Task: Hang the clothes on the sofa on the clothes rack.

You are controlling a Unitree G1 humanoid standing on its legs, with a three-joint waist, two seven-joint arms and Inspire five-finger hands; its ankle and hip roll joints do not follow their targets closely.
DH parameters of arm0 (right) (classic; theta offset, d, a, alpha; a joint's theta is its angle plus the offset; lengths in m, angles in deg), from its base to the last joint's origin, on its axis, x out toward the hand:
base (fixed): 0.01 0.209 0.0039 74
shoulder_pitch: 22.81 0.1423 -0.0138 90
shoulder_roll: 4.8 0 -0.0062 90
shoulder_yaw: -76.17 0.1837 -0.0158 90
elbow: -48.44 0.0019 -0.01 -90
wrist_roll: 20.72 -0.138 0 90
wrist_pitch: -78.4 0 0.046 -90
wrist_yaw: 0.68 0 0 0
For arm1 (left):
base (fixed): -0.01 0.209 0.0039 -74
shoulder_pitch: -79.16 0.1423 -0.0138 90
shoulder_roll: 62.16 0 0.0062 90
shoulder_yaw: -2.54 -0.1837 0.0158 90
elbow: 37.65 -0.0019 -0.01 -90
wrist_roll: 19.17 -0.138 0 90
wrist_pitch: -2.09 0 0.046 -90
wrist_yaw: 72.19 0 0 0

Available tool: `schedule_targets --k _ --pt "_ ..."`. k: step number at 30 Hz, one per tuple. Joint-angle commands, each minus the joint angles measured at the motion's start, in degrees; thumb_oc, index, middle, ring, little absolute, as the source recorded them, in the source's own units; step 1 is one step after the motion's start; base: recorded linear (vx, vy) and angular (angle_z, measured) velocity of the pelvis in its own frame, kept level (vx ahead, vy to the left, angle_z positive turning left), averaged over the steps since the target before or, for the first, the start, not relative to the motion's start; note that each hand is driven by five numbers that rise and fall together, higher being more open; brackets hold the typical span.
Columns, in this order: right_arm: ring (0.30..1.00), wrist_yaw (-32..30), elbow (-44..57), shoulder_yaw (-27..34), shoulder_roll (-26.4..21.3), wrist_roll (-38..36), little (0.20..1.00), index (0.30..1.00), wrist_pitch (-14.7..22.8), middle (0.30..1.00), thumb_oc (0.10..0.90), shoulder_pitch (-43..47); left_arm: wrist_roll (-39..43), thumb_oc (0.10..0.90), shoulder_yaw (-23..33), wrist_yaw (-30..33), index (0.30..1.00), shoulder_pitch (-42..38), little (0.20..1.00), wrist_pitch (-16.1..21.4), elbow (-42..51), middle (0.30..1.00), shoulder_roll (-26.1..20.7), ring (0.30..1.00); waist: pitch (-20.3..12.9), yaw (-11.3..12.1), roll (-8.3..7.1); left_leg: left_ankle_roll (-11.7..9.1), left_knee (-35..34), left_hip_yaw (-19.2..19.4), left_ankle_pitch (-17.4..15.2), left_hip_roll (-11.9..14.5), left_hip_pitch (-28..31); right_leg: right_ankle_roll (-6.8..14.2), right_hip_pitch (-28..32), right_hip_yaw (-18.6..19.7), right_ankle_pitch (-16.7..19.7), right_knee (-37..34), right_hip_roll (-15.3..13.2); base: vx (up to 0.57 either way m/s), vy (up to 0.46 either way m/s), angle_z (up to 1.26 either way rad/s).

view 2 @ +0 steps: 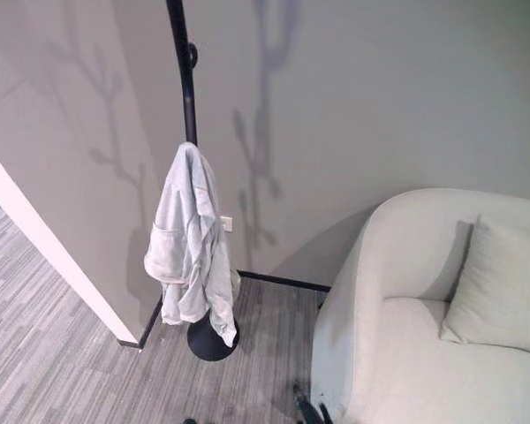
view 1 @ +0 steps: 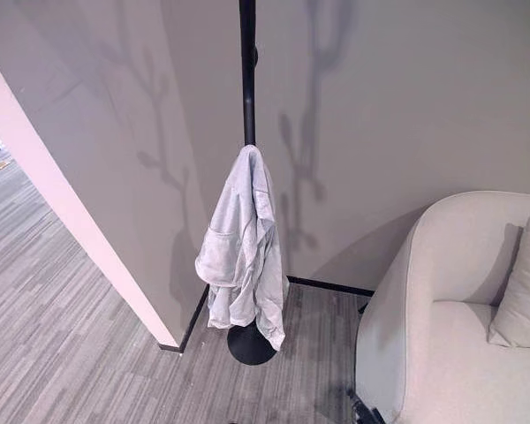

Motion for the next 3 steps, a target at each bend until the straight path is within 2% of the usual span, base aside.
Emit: schedule_targets --k 1,2,3 --pt "0.9 1.57 -0.31 2.17 -0.3 -3.21 0.9 0.9 -2.54 0.9 0.8 3.71 -0.94 0.8 0.11 -1.84 0.9 -6.01 0.9 1.14 -1.67 0.9 -0.66 0.9 0.6 1.75 0.94 -3.1 0.66 -3.76 -5.63 2.48 1.37 1.11 -0.48 -5.78 -1.38 1.95 -0.03 0.01 -0.011 0.23" --pt "0.9 1.87 -0.82 2.46 -0.47 -3.23 0.9 0.9 -2.58 0.9 0.8 4.17 -0.93 0.8 0.03 -1.85 0.9 -6.21 0.9 1.14 -1.71 0.9 -0.61 0.9 0.76 1.82 0.99 -3.11 0.68 -3.83 -5.63 2.47 1.34 1.1 -0.46 -5.85 -1.39 1.93 -0.03 0.02 -0.013 0.18" --pt "0.9 1.46 -9.08 5.64 -1.95 -1.97 0.9 0.9 -4.45 0.9 0.8 6.64 -3.09 0.8 -2.09 -2.81 0.9 -6.7 0.9 0.35 -2.83 0.9 -0.5 0.9 0.41 2.29 1.35 -3.12 0.67 -4.43 -5.53 2.31 1.19 0.95 -0.01 -6.39 -1.68 1.76 0.17 0.03 -0.013 0.11"
